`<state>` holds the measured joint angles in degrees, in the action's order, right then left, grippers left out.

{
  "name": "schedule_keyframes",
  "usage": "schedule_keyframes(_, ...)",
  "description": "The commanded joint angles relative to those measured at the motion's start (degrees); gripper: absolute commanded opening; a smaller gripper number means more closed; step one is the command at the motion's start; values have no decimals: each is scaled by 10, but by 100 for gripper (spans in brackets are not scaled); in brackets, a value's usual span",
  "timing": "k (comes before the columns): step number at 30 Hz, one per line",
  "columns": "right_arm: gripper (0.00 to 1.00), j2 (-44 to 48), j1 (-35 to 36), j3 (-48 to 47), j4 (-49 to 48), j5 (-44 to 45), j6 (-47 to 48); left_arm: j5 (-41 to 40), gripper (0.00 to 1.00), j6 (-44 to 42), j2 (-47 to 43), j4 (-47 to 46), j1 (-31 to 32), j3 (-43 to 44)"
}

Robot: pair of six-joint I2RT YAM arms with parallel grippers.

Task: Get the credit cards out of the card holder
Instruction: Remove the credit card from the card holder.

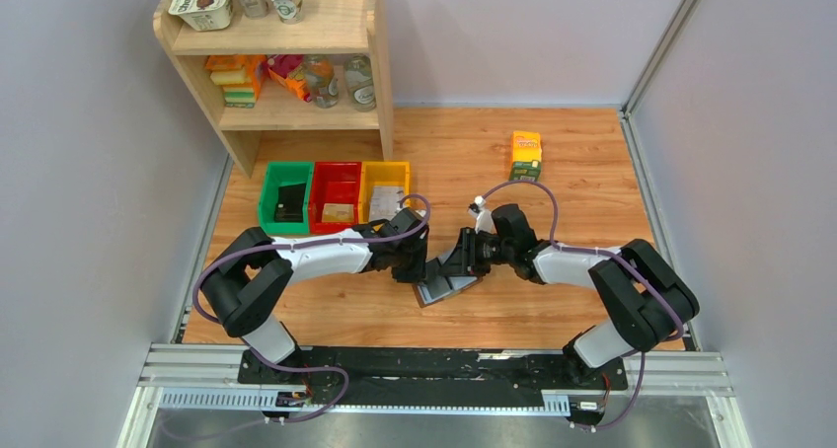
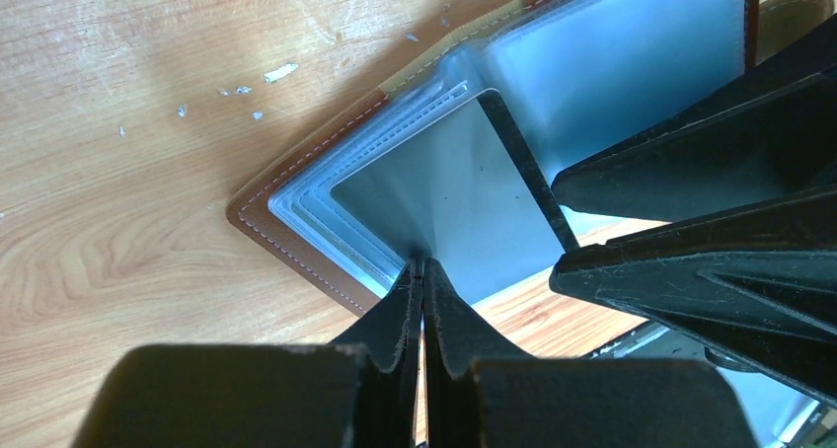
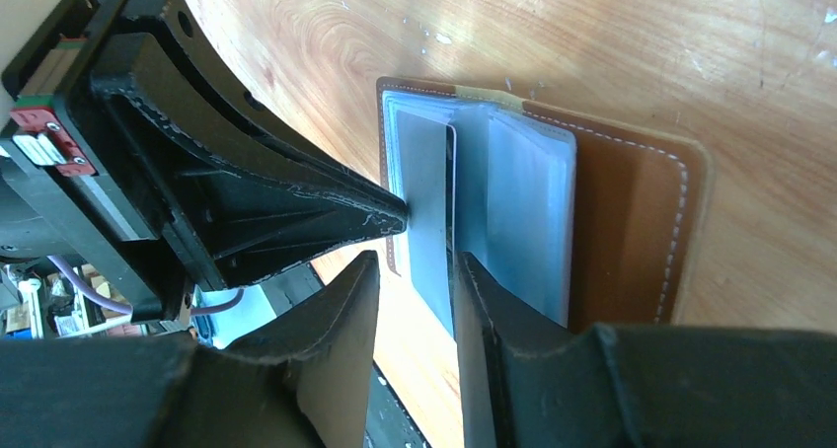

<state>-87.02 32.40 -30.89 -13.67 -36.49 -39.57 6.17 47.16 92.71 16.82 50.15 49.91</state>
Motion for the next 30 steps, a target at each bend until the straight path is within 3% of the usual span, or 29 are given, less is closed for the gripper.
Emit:
schedule_keyframes(1,33,-9,3,-10,-50,-38,-11,3,4,-8,20,-2,0,1)
schedule_keyframes(12,29,-63,28,-35,-51,-75,10,-3,2,-20,23,2,1,0)
schedule_keyframes(19,24,-68,36,-49,-13,-27,20,-11,2,-23,9,14,1,-2)
schedule_keyframes(24,27,-32,36,-37,21,32,21,-57,18,-15,-46,51,1,-6)
schedule_keyframes(30,29,-10,36,-37,60,50,27,-79,22,-4,-60,57,-1,-17)
